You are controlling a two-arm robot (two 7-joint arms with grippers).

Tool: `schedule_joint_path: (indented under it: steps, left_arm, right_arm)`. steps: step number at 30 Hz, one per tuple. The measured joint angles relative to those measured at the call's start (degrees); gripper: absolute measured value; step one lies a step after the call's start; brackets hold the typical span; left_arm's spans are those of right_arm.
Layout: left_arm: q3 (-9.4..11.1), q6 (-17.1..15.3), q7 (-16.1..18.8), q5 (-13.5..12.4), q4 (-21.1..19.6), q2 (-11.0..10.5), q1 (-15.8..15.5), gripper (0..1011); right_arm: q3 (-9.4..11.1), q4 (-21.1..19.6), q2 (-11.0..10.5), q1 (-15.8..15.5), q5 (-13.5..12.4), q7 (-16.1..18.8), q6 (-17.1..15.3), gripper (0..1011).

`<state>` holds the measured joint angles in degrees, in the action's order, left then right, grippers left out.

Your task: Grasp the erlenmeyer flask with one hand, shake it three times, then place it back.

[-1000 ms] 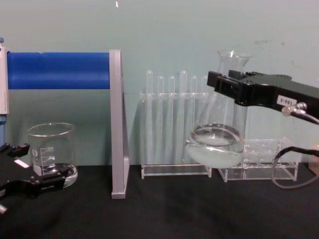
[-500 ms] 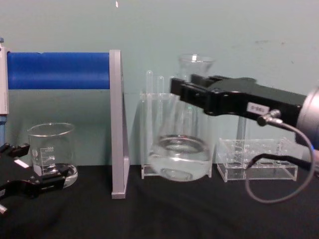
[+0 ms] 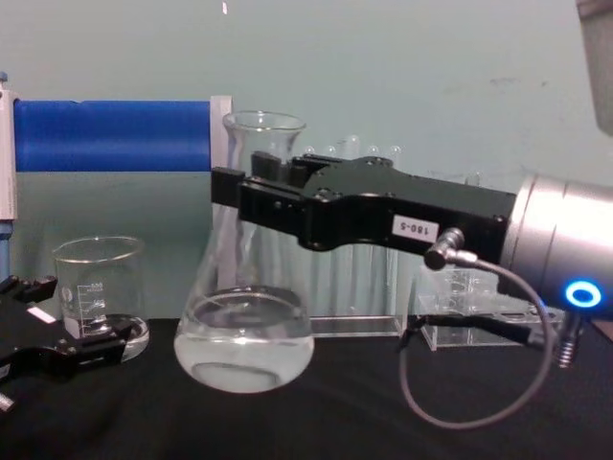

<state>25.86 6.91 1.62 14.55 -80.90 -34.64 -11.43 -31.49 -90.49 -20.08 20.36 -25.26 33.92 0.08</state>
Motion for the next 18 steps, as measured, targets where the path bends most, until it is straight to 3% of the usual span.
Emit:
schedule_joint_path:
  steps: [10,18]
  left_arm:
    - [0.0,0.0,0.0,0.0,0.0,0.0,0.0,1001]
    - [0.0,0.0,0.0,0.0,0.0,0.0,0.0,1001]
  right_arm:
    - [-0.8,-0.1,-0.8,0.1,-0.7,-1.1,0.7,450]
    - [2.3,-1.4,-2.1,-1.7,-0.1,-6.1,1.3,450]
